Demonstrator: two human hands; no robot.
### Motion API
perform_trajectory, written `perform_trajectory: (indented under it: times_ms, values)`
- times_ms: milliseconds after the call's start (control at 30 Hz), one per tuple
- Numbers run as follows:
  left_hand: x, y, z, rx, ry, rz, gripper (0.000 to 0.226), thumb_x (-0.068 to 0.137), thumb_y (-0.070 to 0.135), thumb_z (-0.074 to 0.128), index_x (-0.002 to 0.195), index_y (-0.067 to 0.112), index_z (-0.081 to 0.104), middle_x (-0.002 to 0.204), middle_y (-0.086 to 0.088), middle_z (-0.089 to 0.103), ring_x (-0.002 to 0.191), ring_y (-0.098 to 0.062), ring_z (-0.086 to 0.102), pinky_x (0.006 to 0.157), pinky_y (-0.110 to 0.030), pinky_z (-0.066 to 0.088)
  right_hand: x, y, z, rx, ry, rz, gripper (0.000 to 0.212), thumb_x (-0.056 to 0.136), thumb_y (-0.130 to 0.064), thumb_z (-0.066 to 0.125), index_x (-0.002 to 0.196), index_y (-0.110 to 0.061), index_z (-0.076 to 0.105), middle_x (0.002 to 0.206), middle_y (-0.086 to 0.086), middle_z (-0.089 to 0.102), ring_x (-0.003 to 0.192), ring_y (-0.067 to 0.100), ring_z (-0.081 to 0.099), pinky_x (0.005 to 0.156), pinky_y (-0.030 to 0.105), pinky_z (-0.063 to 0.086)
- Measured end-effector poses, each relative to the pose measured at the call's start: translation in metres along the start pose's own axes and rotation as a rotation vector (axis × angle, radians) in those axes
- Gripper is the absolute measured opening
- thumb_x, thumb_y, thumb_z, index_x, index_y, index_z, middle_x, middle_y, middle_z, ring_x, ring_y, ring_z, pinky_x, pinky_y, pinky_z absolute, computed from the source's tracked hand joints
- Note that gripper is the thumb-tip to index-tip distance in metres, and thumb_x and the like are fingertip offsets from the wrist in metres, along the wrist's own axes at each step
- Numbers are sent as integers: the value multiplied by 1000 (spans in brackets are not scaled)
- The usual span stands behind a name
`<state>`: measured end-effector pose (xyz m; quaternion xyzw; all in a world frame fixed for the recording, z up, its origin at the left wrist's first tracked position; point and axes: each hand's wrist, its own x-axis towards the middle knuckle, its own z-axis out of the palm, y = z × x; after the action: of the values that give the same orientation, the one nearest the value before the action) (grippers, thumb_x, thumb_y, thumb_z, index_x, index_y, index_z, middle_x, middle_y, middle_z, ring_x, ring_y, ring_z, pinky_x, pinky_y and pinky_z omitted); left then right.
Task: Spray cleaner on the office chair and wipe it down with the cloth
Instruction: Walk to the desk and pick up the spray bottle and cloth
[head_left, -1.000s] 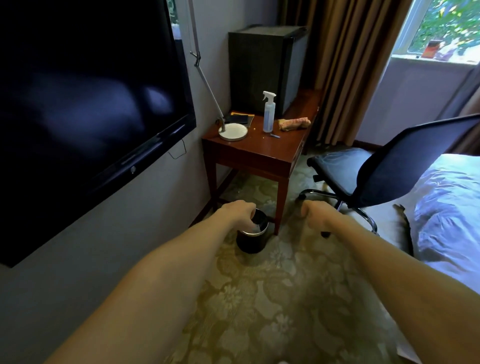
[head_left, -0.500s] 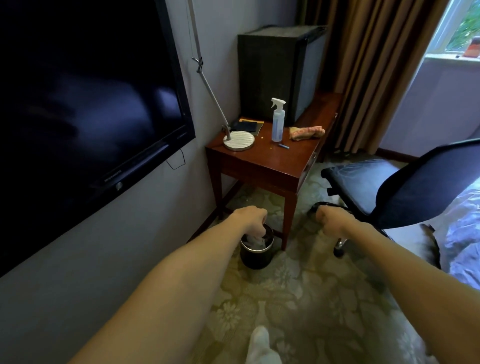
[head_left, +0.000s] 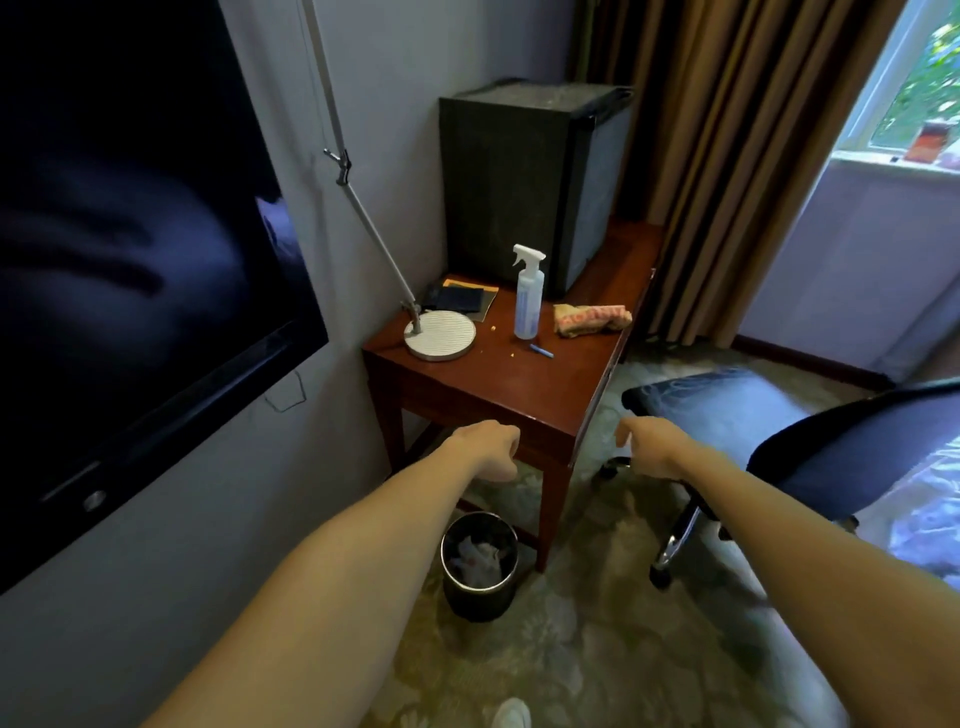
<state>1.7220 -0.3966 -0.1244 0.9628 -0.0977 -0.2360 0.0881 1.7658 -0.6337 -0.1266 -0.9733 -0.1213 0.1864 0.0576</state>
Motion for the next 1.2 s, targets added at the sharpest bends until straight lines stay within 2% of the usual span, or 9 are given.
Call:
perform_trajectory:
  times_ms: [67, 167, 333, 667, 833, 900, 967, 1067, 1200]
  values:
    - [26, -4, -16, -12, 11, -1, 26, 83, 20, 54, 109, 16, 50, 108, -4, 49, 92, -23, 49, 71, -33, 39, 26, 6, -18, 5, 14, 15, 38, 82, 1, 54, 116, -15, 51, 111, 7, 55, 92, 20, 48, 72, 27, 39]
    - [61, -15, -31, -10, -8, -7, 29, 84, 21, 56, 112, 15, 51, 109, -4, 50, 94, -23, 49, 74, -33, 41, 62, 11, -30, 10, -4, 34, 40, 83, 1, 51, 119, -15, 50, 111, 8, 55, 91, 21, 49, 67, 26, 39]
    - [110, -36, -40, 7, -43, -15, 29, 83, 22, 55, 112, 16, 51, 115, -7, 51, 100, -25, 52, 74, -33, 43, 107, 13, -23, -18, -81, 10, 41, 86, -8, 59, 125, -14, 47, 124, 10, 54, 111, 25, 52, 77, 25, 38]
    - [201, -27, -58, -8, -111, -14, 32, 85, 22, 54, 115, 13, 50, 119, -8, 50, 107, -28, 51, 82, -37, 45, 188, 64, -40, 24, -107, 30, 39, 86, -12, 61, 122, -18, 48, 123, 7, 54, 106, 22, 53, 76, 25, 39]
    - [258, -25, -67, -37, -121, -76, 30, 85, 22, 55, 114, 14, 50, 120, -7, 49, 104, -26, 50, 80, -33, 42, 246, 95, -51, 19, -151, 15, 47, 82, 2, 55, 124, -15, 47, 123, 10, 53, 105, 25, 54, 75, 27, 41]
    - [284, -22, -78, -50, -106, -122, 28, 85, 20, 53, 112, 15, 51, 119, -7, 49, 98, -25, 49, 76, -32, 40, 273, 110, -62, 7, -153, 1, 47, 82, 3, 51, 125, -15, 46, 122, 12, 53, 104, 26, 55, 74, 28, 40]
    - [311, -16, -92, -73, -73, -159, 31, 85, 20, 52, 115, 16, 49, 120, -6, 48, 101, -26, 50, 78, -33, 42, 300, 125, -78, -17, -145, -25, 46, 84, 2, 49, 126, -13, 46, 124, 13, 53, 109, 26, 54, 77, 28, 41]
    - [353, -6, -110, -110, 50, -212, 35, 85, 23, 53, 119, 15, 46, 121, -6, 47, 109, -29, 51, 85, -39, 45, 339, 150, -105, -36, -134, -43, 44, 86, -1, 49, 128, -12, 44, 127, 13, 53, 114, 27, 52, 85, 31, 43]
    - [399, 1, -123, -149, 193, -319, 33, 89, 35, 54, 112, 13, 47, 123, -10, 48, 110, -31, 50, 83, -41, 44, 389, 182, -133, -98, -134, -64, 52, 85, -3, 48, 135, -11, 37, 126, 16, 53, 112, 29, 52, 82, 32, 43]
